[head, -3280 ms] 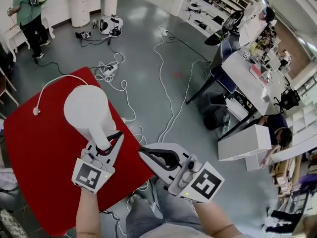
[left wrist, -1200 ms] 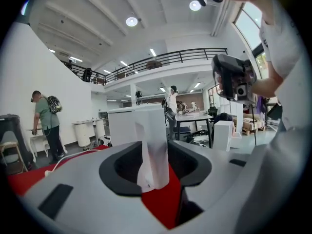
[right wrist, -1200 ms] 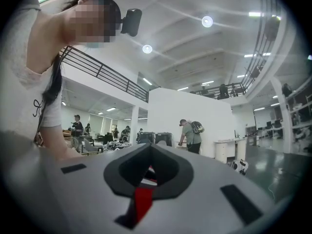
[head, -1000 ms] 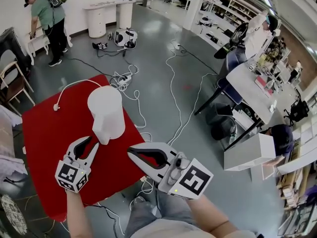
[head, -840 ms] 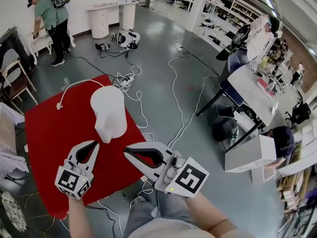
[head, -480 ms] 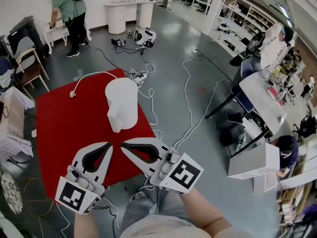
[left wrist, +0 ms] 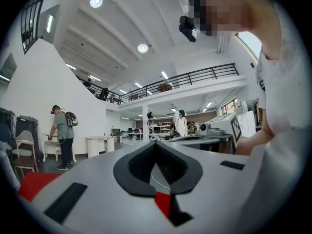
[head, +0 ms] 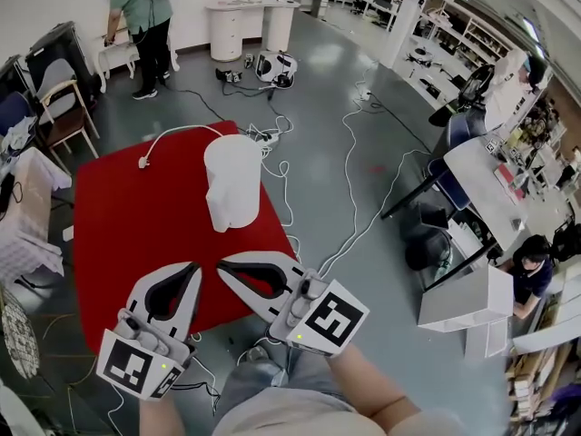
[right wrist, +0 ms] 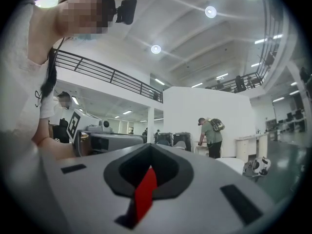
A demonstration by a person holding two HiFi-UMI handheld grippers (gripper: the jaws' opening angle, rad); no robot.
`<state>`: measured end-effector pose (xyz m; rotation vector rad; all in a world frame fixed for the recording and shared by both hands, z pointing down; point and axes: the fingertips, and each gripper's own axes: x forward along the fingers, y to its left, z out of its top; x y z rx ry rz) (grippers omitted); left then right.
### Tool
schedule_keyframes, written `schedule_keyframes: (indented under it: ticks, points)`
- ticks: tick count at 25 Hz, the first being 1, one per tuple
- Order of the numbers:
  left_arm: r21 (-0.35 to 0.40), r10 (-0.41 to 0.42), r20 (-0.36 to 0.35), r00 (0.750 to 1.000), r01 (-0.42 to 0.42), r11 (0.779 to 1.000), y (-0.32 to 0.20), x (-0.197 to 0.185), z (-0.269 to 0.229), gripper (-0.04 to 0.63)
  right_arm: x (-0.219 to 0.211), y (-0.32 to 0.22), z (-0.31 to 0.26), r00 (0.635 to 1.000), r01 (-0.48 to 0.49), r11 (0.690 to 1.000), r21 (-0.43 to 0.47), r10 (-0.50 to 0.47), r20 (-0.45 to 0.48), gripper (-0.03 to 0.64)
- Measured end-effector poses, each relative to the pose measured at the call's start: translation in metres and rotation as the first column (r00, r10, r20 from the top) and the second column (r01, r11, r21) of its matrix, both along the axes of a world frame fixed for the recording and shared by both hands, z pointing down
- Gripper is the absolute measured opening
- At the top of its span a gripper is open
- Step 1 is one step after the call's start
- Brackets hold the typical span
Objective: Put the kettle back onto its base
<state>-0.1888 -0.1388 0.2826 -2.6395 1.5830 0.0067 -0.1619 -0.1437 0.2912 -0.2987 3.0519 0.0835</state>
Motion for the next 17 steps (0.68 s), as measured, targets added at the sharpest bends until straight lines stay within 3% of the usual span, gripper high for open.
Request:
schedule_keyframes:
  ticks: [10, 17]
  points:
    - [-0.002, 0.023, 0.054, 0.998, -0.022, 1.0, 0.0, 0.014, 0.005, 0.009, 0.008, 0.007, -0.004, 1.0, -0.009, 1.0, 0.001, 0.009, -0.011, 0.006]
    - [-0.003, 0.032, 0.051, 0.998, -0.032, 0.999, -0.003, 0.017, 0.002, 0.009, 0.01, 0.005, -0.009, 1.0, -0.013, 1.0, 0.011, 0.013, -0.008, 0.006]
